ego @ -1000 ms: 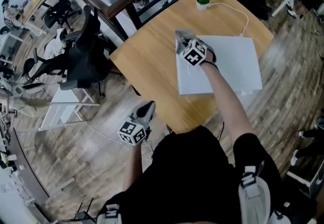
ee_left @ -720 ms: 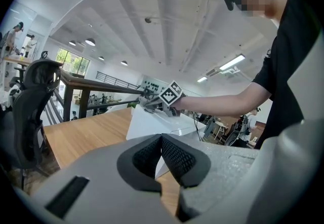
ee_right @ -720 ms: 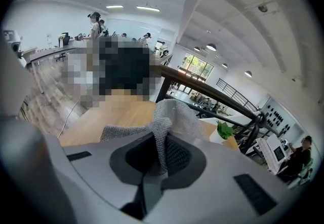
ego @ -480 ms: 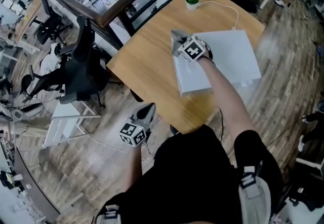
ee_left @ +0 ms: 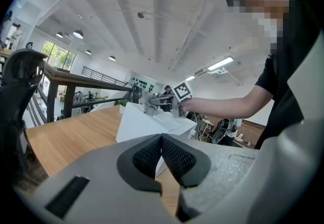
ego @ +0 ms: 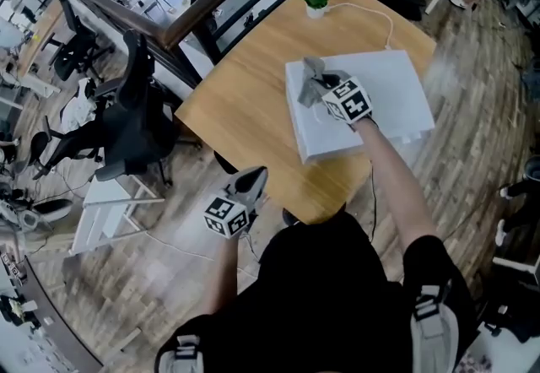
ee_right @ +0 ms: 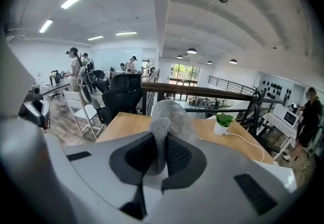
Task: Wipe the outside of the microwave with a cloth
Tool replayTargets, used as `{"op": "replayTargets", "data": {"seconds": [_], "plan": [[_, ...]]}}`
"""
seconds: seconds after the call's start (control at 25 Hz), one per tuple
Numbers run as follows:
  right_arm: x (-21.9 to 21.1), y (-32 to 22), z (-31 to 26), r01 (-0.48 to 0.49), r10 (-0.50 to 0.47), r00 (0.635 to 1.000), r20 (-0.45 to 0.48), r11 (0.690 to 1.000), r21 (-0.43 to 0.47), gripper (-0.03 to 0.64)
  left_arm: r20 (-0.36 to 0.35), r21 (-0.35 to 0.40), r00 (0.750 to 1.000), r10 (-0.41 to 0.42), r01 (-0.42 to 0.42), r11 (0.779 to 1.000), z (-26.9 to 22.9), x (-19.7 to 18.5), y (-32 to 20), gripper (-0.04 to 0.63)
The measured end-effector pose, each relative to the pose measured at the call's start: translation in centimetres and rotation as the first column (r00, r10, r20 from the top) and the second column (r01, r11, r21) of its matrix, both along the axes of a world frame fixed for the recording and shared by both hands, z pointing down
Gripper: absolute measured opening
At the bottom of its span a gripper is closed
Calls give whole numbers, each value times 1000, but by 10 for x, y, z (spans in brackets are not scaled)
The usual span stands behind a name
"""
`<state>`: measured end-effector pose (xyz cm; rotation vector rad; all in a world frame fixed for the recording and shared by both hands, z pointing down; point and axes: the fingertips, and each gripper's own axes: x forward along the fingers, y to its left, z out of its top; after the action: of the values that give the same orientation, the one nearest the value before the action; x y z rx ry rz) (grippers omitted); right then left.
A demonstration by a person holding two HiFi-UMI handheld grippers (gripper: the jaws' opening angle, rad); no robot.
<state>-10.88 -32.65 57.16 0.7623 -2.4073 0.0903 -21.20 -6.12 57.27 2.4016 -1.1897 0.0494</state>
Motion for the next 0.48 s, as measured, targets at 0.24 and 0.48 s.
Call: {"op": "replayTargets", "data": {"seconds": [0.24, 0.48], "plan": [[38, 25, -27, -2, -2, 999, 53, 996, 85, 28, 24, 30, 999, 31, -32, 999, -11, 19, -16, 2], [103, 67, -46, -29, 11, 992, 125, 989, 146, 28, 56, 41, 998, 17, -19, 999, -28, 52, -19, 2]]}}
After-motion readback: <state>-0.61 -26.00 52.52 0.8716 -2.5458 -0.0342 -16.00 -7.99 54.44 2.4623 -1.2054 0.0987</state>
